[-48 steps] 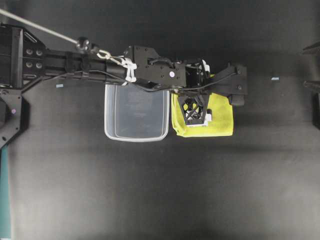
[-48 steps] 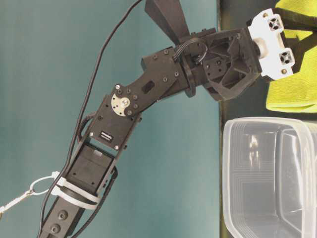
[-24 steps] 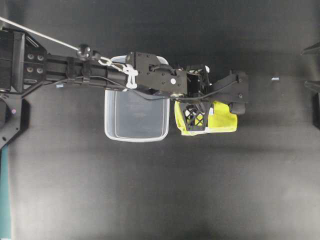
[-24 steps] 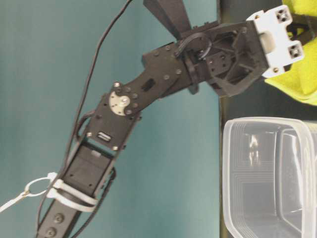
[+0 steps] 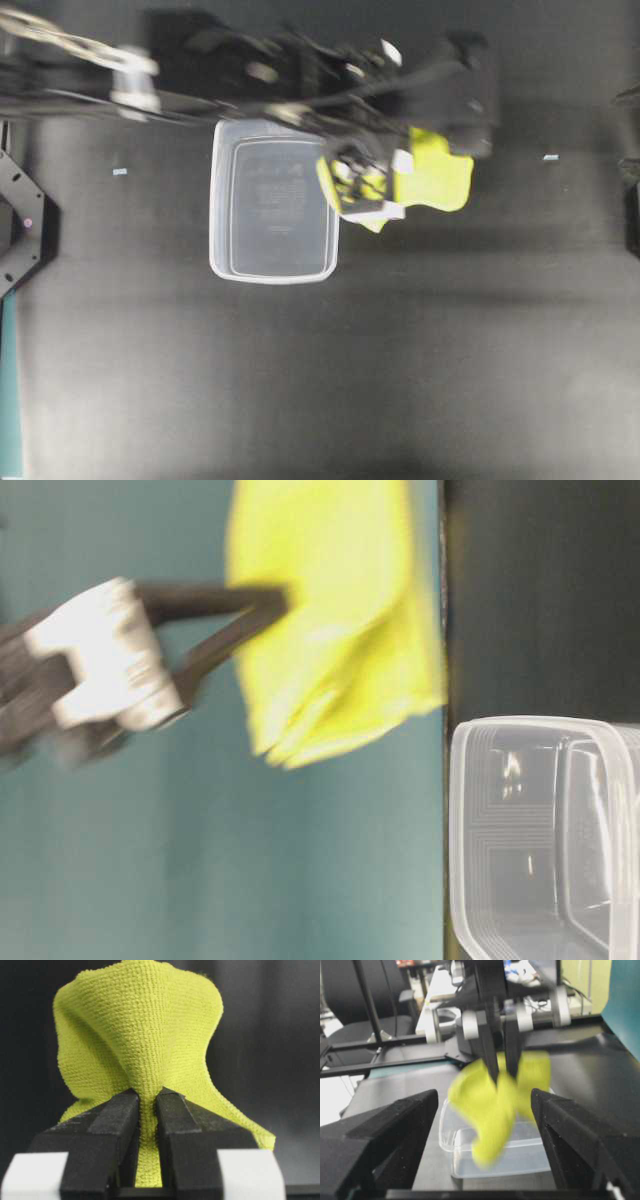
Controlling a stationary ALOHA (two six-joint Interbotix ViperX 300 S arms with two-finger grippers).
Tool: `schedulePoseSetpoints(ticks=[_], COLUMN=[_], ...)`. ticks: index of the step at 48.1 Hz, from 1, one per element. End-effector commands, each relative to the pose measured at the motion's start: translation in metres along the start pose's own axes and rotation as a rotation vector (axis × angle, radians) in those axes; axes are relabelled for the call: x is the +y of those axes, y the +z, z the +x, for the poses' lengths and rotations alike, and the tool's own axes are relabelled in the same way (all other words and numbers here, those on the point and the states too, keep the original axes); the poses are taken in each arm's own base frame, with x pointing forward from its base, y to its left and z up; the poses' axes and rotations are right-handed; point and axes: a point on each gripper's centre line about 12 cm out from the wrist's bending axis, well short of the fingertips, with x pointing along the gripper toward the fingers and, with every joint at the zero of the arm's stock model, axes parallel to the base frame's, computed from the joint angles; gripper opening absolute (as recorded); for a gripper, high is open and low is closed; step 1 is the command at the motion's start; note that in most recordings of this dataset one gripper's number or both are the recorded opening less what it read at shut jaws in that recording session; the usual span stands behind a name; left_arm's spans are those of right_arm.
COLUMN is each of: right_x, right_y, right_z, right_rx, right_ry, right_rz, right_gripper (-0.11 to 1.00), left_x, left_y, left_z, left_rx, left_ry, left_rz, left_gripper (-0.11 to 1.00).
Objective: Place the yellow towel into the container with the left arm.
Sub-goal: 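Lift the towel and carry it left over the clear container, then lower the towel into the container and open the left gripper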
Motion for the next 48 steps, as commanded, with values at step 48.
schedulePoseSetpoints(ticks=[48], right_x=[0.001], right_y=[0.008], right_z=[0.0], right_rx=[-0.026], right_ry=[0.001], right_rz=[0.005], right_gripper=[0.73], left_x=[-0.012], left_y=[-0.116], left_z=[0.005], left_rx=[0.062], left_ry=[-0.012], left_rz=[0.037], left_gripper=[0.07])
